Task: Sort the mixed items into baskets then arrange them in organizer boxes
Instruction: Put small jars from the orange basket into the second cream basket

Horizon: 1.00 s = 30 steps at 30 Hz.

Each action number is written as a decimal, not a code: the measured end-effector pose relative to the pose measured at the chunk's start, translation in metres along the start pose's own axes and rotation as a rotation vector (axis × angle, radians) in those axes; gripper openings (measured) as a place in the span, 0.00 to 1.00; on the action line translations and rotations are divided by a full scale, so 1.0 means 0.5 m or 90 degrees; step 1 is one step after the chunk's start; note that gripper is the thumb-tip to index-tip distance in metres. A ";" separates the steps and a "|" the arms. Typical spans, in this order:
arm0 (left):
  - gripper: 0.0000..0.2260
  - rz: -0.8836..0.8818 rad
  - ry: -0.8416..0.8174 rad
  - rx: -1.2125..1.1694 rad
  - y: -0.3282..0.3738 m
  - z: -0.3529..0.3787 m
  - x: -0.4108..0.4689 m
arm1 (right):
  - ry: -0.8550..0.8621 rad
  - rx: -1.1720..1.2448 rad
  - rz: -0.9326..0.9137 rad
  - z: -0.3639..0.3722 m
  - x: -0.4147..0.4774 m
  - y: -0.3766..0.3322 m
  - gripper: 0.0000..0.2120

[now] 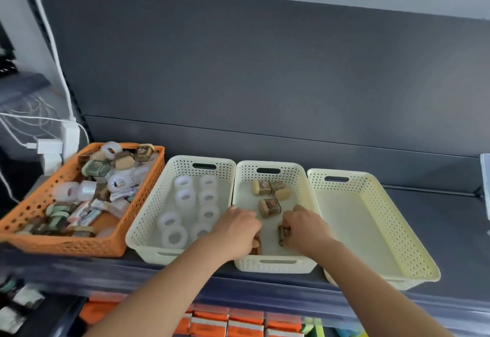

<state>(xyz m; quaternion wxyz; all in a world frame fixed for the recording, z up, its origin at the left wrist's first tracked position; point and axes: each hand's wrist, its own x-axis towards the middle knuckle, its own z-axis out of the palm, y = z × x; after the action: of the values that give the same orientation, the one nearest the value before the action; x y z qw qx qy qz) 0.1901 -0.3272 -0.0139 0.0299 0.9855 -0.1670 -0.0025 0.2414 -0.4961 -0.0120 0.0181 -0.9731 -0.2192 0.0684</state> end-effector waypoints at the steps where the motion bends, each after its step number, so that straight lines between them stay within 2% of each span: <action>1: 0.06 -0.004 0.030 -0.024 -0.002 -0.003 -0.007 | 0.009 0.012 -0.009 -0.002 0.002 -0.002 0.11; 4: 0.07 -0.045 0.118 -0.048 -0.019 -0.017 -0.031 | 0.040 0.049 -0.055 -0.010 0.014 -0.025 0.11; 9: 0.09 -0.135 0.183 -0.027 -0.098 -0.055 -0.097 | 0.107 0.127 -0.122 -0.036 0.035 -0.108 0.07; 15: 0.11 -0.257 0.196 0.032 -0.230 -0.096 -0.230 | 0.127 0.187 -0.253 -0.069 0.060 -0.262 0.10; 20: 0.09 -0.374 0.134 0.056 -0.343 -0.107 -0.341 | 0.108 0.197 -0.359 -0.074 0.085 -0.415 0.10; 25: 0.06 -0.462 -0.008 0.034 -0.453 -0.092 -0.418 | 0.040 0.137 -0.433 -0.060 0.119 -0.558 0.09; 30: 0.07 -0.455 -0.098 -0.062 -0.538 -0.078 -0.447 | -0.090 0.045 -0.433 -0.024 0.155 -0.673 0.08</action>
<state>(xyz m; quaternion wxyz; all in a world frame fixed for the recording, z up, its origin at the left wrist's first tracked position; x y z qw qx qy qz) 0.0682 0.0020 0.0079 0.0611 0.9761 0.1862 -0.0945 0.1697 -0.1588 0.0120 0.0583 -0.8362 -0.5288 0.1334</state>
